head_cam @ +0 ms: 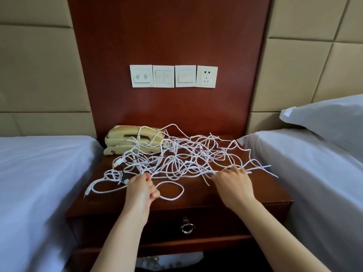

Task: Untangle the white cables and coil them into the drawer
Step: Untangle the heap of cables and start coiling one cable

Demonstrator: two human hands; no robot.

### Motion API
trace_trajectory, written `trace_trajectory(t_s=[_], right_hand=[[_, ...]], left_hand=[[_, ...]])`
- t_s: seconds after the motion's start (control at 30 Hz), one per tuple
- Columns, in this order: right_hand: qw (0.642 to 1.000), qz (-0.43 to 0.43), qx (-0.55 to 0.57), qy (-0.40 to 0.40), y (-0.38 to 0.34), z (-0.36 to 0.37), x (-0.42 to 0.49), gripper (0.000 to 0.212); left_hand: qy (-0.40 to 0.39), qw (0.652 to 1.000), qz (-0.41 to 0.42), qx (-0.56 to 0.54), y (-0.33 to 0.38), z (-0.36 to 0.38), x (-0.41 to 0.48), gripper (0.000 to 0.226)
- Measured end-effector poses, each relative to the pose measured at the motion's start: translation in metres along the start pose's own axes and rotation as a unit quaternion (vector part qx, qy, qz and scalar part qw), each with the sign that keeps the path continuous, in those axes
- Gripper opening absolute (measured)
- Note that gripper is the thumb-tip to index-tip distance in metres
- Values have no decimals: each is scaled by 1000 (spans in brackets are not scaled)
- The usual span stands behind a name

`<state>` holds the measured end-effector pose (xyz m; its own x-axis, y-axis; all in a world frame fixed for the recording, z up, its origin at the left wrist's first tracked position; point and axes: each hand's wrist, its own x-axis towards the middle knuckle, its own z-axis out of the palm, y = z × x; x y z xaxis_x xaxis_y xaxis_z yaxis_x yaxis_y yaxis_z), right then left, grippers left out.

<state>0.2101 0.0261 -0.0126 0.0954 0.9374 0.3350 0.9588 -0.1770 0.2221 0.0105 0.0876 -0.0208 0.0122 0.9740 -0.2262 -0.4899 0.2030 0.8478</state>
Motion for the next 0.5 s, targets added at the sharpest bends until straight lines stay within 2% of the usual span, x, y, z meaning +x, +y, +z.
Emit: trace_trajectory(t_s=[0.13,0.27,0.37,0.47,0.5], right_hand=[[997,47,32,-44,-1,3,4,41],[992,48,115,-25,-2,-8,6,55],[984,35,160,70,-7,-13,3,75],[954,-44,235,182,-18,-20,-1,82],[946,-77,252,191,-23,-23,-3,81]], left_hand=[[25,998,23,52,6,-6,0,31],[13,990,61,125,6,-11,-2,30],[-12,984,74,159,6,-12,-1,31],[-49,975,90,197,3,-9,-4,33],[-58,969,99,217,2,-8,-6,33]])
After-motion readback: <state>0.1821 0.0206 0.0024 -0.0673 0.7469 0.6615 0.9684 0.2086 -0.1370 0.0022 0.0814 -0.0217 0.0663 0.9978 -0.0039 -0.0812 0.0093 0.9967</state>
